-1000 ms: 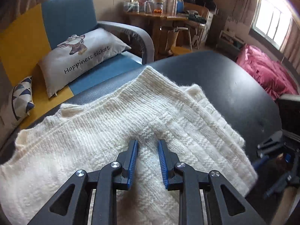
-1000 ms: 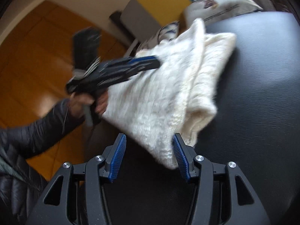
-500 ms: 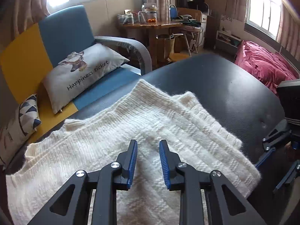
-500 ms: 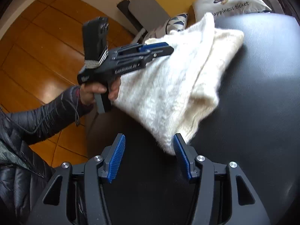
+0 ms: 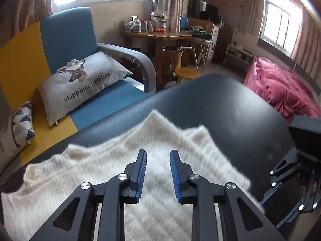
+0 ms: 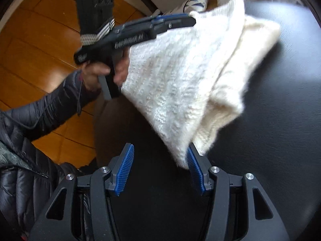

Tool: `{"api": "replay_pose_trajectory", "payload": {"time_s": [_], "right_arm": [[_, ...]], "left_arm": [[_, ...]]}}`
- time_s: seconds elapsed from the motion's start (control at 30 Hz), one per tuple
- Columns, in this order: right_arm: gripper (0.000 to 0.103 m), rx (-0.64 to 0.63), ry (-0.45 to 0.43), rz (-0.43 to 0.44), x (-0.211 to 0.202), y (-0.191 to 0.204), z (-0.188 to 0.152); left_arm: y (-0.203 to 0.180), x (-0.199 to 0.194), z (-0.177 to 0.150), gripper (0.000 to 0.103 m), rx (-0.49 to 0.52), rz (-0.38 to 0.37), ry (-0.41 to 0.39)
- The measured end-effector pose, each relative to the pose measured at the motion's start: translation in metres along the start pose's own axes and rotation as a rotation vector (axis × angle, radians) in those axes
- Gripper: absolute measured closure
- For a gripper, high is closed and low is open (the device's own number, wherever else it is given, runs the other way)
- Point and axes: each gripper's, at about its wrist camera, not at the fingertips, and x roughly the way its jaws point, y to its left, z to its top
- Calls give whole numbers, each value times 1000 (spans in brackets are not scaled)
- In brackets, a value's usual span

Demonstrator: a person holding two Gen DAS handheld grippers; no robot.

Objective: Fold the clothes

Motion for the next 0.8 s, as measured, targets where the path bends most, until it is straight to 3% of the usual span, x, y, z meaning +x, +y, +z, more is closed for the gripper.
{"api": "replay_pose_trajectory", "payload": {"time_s": [0.03, 0.13, 0.27, 0.4, 0.47, 0.57, 0.67, 0.73, 0.8], "right_arm": [[46, -14, -14, -43, -8, 5, 2], [46, -21, -117, -24, -25, 17, 15], [46, -47, -98, 1, 2, 25, 28], [47, -27, 2, -37, 38, 12, 19], [51, 19, -42, 3, 33, 2, 11], [53, 59, -37, 6, 24, 0, 11], [53, 13, -78, -22, 6, 16, 23], [46, -16, -130, -40, -4, 24, 36], [44, -31, -136, -111, 1, 26, 45]], "left_arm": [[2, 7, 5, 79, -6, -6, 15], [7, 29, 18, 79, -23, -25, 59], [11, 61, 28, 79, -33, -31, 132], [7, 68, 20, 78, -7, 12, 91], [7, 66, 20, 78, -21, 15, 86], [11, 48, 20, 78, -62, -7, 47], [15, 27, 19, 78, -72, -11, -7], [19, 18, 19, 78, -68, -4, -25], [23, 18, 23, 78, -74, -15, -16]]}}
